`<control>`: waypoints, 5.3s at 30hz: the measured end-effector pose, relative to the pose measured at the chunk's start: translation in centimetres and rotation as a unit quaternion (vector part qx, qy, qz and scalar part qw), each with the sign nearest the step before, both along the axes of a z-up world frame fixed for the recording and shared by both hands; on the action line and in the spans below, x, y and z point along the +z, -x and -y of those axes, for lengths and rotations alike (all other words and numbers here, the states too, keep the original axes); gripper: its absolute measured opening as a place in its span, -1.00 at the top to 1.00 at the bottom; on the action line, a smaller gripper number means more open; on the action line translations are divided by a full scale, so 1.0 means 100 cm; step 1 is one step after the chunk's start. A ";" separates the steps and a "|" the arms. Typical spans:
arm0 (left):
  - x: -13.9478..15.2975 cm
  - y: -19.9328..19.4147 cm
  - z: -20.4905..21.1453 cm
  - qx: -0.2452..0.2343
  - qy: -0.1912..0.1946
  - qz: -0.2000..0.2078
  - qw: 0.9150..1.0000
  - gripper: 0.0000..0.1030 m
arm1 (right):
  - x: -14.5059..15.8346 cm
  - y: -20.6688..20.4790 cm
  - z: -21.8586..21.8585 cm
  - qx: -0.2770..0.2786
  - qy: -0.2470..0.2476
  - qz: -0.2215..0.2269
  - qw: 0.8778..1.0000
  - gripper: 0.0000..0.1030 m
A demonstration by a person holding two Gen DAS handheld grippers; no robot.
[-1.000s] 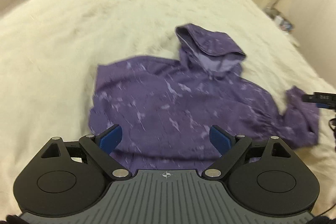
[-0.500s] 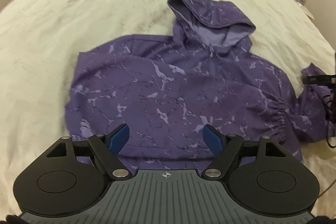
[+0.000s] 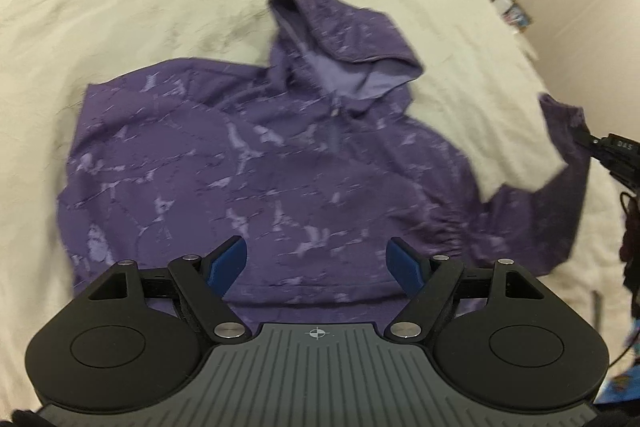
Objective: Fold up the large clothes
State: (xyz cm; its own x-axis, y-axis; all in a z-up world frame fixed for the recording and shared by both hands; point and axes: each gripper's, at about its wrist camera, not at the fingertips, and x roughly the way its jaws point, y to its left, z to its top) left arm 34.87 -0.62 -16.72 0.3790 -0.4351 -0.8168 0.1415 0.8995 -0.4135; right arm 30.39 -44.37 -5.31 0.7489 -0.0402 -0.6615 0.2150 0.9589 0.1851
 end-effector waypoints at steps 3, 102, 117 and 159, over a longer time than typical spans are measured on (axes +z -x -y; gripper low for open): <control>0.010 -0.005 -0.003 -0.012 0.035 0.004 0.999 -0.48 | 0.017 0.017 -0.036 0.043 -0.017 0.026 0.999 0.69; -0.066 -0.027 -0.041 -0.023 -0.071 0.022 0.997 -0.27 | -0.114 0.024 -0.110 0.109 0.037 -0.136 0.984 -0.09; -0.055 0.014 -0.061 -0.015 -0.072 0.006 0.997 -0.60 | -0.108 0.069 -0.085 0.043 -0.014 -0.129 0.991 -0.61; -0.065 -0.231 0.044 -0.073 -0.140 0.064 0.985 -0.61 | -0.124 -0.161 -0.127 0.165 0.009 -0.116 0.979 -0.99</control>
State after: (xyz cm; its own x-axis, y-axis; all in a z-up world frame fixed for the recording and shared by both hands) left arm 58.02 -5.05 -23.18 0.4363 -0.2563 -0.8625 0.3128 0.9420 -0.1217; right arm 46.47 -31.71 -17.72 0.5526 0.1651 -0.8169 -0.0721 0.9860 0.1505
